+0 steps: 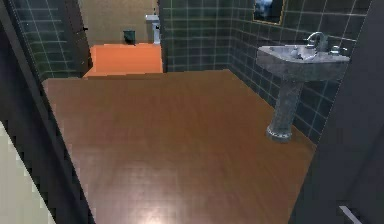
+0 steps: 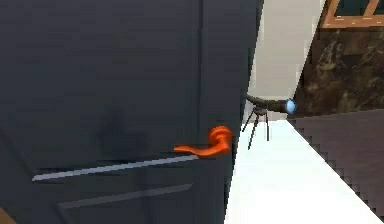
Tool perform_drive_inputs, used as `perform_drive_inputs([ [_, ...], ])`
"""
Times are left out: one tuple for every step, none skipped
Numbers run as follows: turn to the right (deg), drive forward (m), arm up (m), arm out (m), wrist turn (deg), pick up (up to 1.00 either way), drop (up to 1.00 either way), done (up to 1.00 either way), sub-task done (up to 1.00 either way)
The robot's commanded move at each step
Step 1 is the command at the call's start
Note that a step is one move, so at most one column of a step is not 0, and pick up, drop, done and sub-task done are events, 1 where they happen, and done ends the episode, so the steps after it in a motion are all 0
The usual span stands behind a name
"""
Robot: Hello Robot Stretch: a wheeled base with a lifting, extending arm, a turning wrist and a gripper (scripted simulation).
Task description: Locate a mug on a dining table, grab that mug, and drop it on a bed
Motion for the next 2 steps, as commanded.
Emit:
perform_drive_inputs([
  [0.0, 0.05, 0.0, 0.0, 0.0, 0.0, 0.0, 0.0, 0.0],
  [-9.0, 0.0, 0.0, 0.0, 0.0, 0.0, 0.0, 0.0, 0.0],
])
